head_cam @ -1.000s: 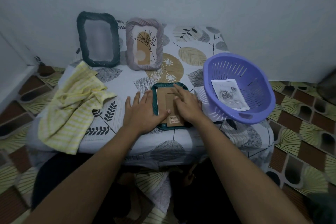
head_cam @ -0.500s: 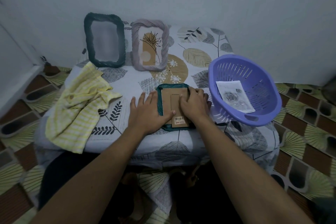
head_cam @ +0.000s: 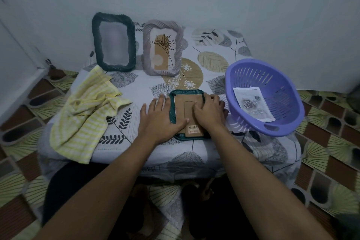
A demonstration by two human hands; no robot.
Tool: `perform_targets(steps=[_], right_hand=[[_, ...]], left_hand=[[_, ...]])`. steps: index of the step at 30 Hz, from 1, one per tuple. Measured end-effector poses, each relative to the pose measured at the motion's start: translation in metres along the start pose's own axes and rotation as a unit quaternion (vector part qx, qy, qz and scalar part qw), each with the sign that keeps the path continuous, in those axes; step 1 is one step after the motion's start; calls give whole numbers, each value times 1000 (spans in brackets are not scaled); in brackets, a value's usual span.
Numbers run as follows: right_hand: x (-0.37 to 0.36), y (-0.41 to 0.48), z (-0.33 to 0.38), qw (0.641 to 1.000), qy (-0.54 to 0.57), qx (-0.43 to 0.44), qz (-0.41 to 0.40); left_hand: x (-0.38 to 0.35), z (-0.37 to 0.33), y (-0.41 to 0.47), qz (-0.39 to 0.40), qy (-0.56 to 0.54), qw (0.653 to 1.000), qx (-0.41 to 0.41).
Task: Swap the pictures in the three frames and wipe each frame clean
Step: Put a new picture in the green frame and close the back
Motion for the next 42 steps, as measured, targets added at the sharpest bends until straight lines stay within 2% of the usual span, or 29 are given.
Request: perform_targets(steps=[8,19,35,42], right_hand=[[1,3,-2,999,50,-21,-6],[0,4,-2,999,29,-14,-1],[2,13,-2,991,121,-48,22],[1,12,-2,991,126,-51,17]], left_hand=[[0,1,1,0,4,1000,1],[0,0,1,3,4,1000,5],[0,0,1,3,2,1000,7],[0,0,0,3,1,1000,7]])
Point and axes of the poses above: each hand's wrist, its own y-axis towards the middle knuckle, its own x-axis out of the back of the hand, z = x × y, the point moved 2 cm from there along y, towards the middle knuckle, and after that the axes turned 5 degrees about z, right-handed, at the moved point
